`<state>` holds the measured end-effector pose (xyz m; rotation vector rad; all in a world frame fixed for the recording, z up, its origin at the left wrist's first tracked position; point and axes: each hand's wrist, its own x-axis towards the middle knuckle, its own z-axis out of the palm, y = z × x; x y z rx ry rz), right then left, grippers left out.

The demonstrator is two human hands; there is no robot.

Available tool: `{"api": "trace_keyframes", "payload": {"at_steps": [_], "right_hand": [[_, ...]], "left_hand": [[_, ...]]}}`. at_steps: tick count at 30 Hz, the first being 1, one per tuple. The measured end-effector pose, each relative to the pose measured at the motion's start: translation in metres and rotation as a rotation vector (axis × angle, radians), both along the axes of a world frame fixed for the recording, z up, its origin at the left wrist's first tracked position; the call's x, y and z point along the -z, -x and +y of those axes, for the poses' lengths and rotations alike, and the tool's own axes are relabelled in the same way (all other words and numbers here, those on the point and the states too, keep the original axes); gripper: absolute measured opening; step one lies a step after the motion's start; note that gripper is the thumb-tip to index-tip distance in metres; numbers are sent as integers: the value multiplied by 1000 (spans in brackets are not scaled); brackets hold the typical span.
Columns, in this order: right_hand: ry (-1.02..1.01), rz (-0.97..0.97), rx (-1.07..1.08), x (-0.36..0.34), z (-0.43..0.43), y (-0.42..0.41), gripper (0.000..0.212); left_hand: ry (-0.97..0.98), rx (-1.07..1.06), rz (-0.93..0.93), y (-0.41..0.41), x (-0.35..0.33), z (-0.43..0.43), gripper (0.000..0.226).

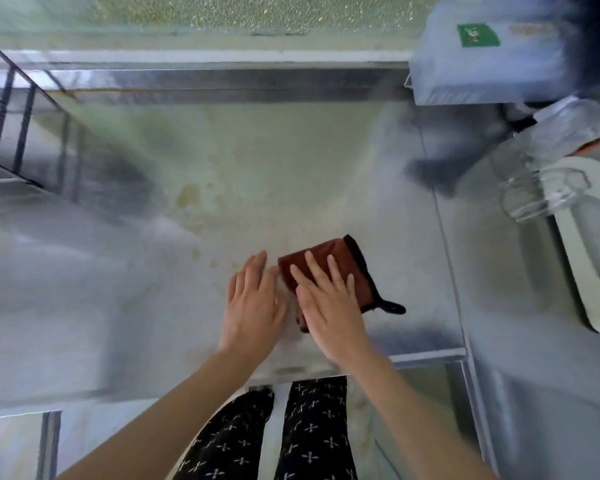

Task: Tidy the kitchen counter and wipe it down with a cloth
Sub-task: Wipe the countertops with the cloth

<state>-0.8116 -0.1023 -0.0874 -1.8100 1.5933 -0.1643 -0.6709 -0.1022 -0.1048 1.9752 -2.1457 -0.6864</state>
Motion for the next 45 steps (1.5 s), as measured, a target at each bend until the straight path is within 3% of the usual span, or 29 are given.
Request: {"api": "trace_keyframes", "payload": {"at_steps": [2,4,6,12,16,20,22,28,30,36,38,42,45], "right_hand": [[117,-121,153,-4,-3,22,52],[279,60,337,6,-16,61,51],[301,280,401,16,-32,100,49],[239,465,-51,39,-40,121,53],[241,434,-68,46,-39,125,51],[264,441,-69,49,-37,124,50],[258,441,-66,50,-38,123,51],[254,444,-91,50,-38,124,53],[242,449,-97,47,-39,124,54],[244,352,-19,26,-55,84,51],[282,293,-84,25,-68,57,51],[275,325,-225,38,-91,27,55],[284,362,-251,46,-94,23,57]], "left_hand": [[78,-34,-20,12,-7,-2,40],[129,-22,-32,34,-11,-7,37],[136,38,-73,63,-12,-16,39],[-111,11,-202,124,10,-19,69],[35,170,-254,90,24,-38,67],[-30,-155,-229,34,21,-78,63],[-33,-201,-241,35,20,-71,63],[28,145,-253,98,17,30,60],[11,171,-249,96,17,40,55],[-31,-352,-302,21,21,20,52],[-29,-415,-323,21,20,30,53],[-23,-226,-320,64,19,79,52],[-18,-144,-309,46,20,74,51]]}}
